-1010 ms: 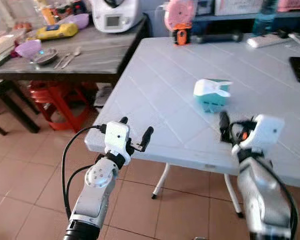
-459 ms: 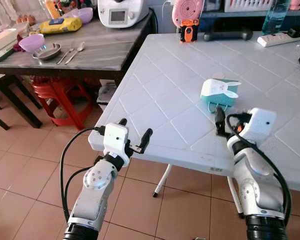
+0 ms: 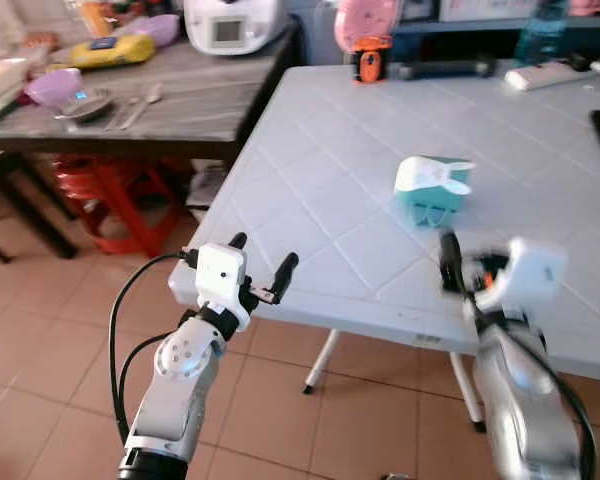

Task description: Setting the table

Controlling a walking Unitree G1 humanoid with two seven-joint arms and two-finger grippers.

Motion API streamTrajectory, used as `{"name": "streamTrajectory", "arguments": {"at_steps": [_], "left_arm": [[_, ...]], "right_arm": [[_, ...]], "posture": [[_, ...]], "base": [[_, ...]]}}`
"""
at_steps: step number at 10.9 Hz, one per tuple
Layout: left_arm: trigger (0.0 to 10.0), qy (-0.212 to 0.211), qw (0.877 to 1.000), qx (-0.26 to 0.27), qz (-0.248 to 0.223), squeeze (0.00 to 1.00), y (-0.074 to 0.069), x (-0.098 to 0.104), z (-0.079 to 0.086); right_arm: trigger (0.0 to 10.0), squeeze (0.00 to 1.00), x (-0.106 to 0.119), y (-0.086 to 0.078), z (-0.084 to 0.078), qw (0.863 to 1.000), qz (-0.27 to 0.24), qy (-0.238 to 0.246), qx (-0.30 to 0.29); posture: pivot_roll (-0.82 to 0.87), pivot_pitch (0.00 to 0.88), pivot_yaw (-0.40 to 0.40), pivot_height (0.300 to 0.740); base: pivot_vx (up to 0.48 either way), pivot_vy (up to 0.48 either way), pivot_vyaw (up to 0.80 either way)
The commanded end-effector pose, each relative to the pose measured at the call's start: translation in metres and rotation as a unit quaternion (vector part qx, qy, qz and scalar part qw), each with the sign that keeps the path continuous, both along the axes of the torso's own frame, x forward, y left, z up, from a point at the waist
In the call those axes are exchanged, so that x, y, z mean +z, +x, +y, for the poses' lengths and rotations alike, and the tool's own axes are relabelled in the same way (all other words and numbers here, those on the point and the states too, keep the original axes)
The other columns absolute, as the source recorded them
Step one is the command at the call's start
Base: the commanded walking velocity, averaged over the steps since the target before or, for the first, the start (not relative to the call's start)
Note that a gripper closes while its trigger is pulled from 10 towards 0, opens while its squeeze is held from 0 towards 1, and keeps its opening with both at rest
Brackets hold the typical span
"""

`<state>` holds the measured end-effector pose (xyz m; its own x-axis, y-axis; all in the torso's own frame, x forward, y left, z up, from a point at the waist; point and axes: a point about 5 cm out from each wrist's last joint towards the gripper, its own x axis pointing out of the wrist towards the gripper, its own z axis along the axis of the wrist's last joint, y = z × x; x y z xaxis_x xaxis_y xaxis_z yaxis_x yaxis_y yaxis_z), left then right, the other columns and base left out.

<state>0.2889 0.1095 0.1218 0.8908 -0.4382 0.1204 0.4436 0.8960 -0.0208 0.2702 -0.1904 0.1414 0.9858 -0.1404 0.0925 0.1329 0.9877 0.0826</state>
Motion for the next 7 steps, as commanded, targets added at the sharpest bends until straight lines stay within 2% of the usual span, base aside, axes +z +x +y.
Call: {"name": "streamTrajectory", "arguments": {"at_steps": [1, 2, 7], "left_arm": [[10.0, -0.001, 1.000, 0.005, 0.001, 0.00, -0.003, 0.000, 0.007], [10.0, -0.007, 1.000, -0.004, -0.004, 0.00, -0.008, 0.000, 0.006], [10.0, -0.010, 1.000, -0.017, -0.004, 0.00, -0.010, 0.000, 0.004]], "right_arm": [[10.0, 0.00, 0.007, -0.002, 0.009, 1.000, -0.011, -0.001, 0.014], [10.0, 0.00, 0.007, -0.007, 0.013, 1.000, -0.010, -0.008, 0.018], [10.0, 0.00, 0.011, -0.012, 0.020, 0.999, -0.012, -0.020, 0.023]], "posture": [[-0.14, 0.095, 0.139, 0.740], [-0.15, 0.093, 0.138, 0.740], [-0.15, 0.098, 0.137, 0.740]], "base": [[0.000, 0.000, 0.00], [0.000, 0.000, 0.00], [0.278, 0.000, 0.00]]}}
